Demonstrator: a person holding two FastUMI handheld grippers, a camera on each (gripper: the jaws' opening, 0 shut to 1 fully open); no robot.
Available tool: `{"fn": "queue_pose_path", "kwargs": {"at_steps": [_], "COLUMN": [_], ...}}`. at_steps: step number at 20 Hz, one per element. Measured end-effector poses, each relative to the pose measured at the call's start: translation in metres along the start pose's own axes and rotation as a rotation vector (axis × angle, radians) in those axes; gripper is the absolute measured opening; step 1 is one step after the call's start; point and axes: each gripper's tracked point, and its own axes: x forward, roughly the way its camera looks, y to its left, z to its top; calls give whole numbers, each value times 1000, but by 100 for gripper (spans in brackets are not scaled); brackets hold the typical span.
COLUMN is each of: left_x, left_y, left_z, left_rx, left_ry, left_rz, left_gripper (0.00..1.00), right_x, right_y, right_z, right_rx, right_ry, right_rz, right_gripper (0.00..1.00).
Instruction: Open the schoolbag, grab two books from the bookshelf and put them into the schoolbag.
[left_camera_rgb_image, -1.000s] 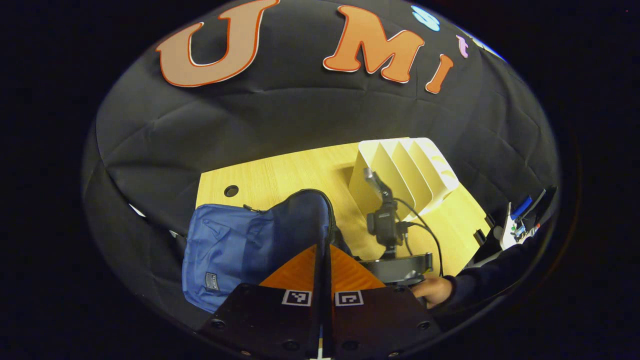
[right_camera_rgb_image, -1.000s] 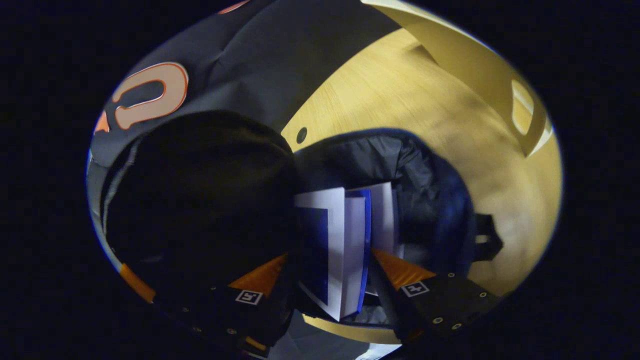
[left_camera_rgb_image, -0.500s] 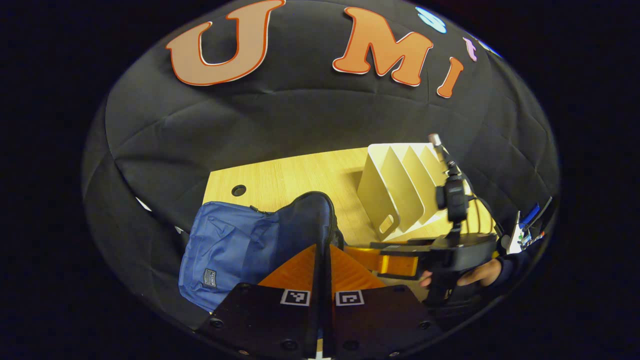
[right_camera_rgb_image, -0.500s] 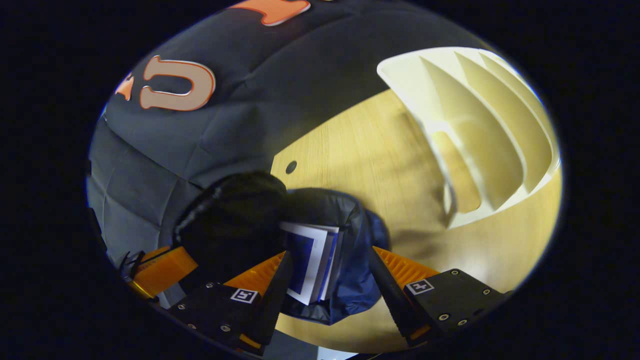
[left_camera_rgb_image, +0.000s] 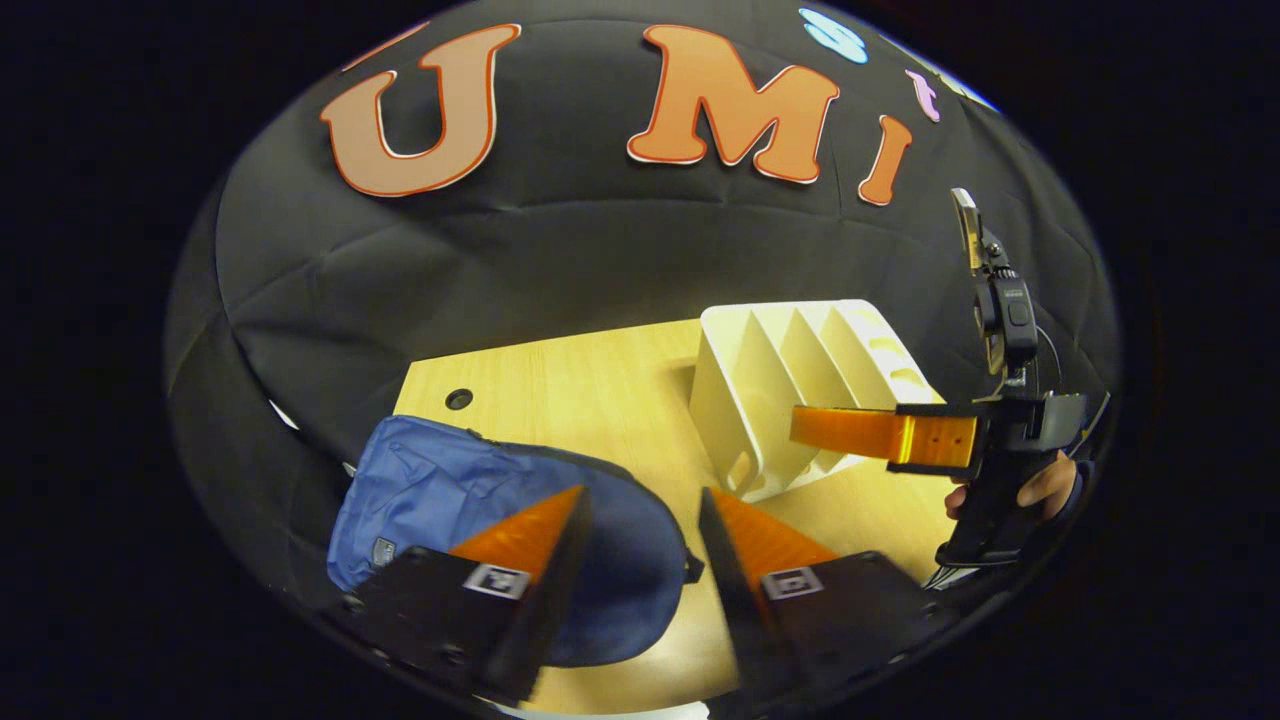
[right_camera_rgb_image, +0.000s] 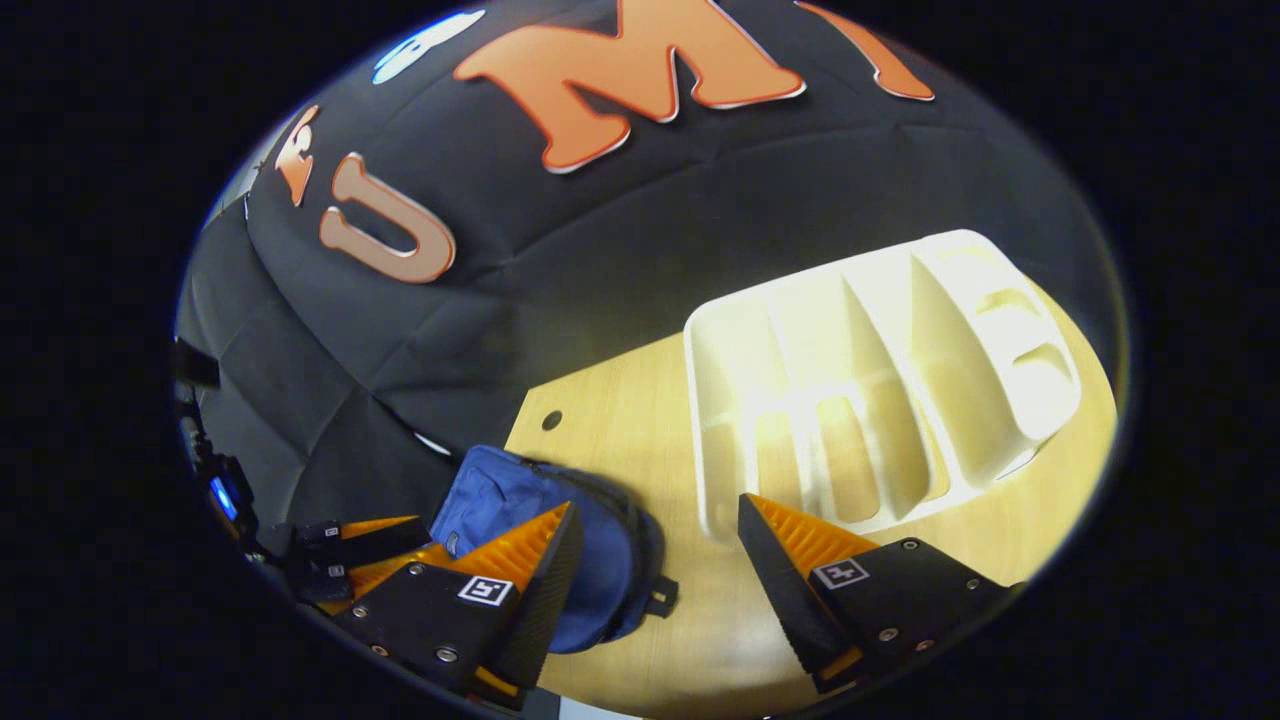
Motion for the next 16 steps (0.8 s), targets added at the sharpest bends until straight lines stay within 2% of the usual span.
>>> {"fn": "queue_pose_path", "kwargs": {"at_steps": [1, 7, 12, 13, 14, 15, 16], "left_x": [0, 6, 4, 3, 2, 1, 0], "left_y": [-5, -49, -88, -94, -99, -108, -114], "left_z": [4, 44, 87, 96, 101, 105, 109], "left_rx": [-4, -15, 37, 47, 51, 53, 52], "left_ry": [-15, -153, -311, -336, -362, -374, -397], "left_rz": [5, 50, 73, 84, 93, 87, 86], "left_gripper": [88, 98, 97, 99, 97, 99, 96], "right_x": [-6, -50, -89, -98, -105, -113, -120], "right_y": [-9, -54, -68, -72, -75, -77, -77], "right_z": [11, 81, 123, 132, 141, 148, 155], "right_rx": [-23, -182, -247, -261, -277, -293, -309], "right_ry": [-33, -245, -381, -418, -451, -486, -517], "right_rz": [-16, -115, -153, -165, -178, -189, -193], "right_gripper": [93, 94, 94, 95, 95, 96, 96]}}
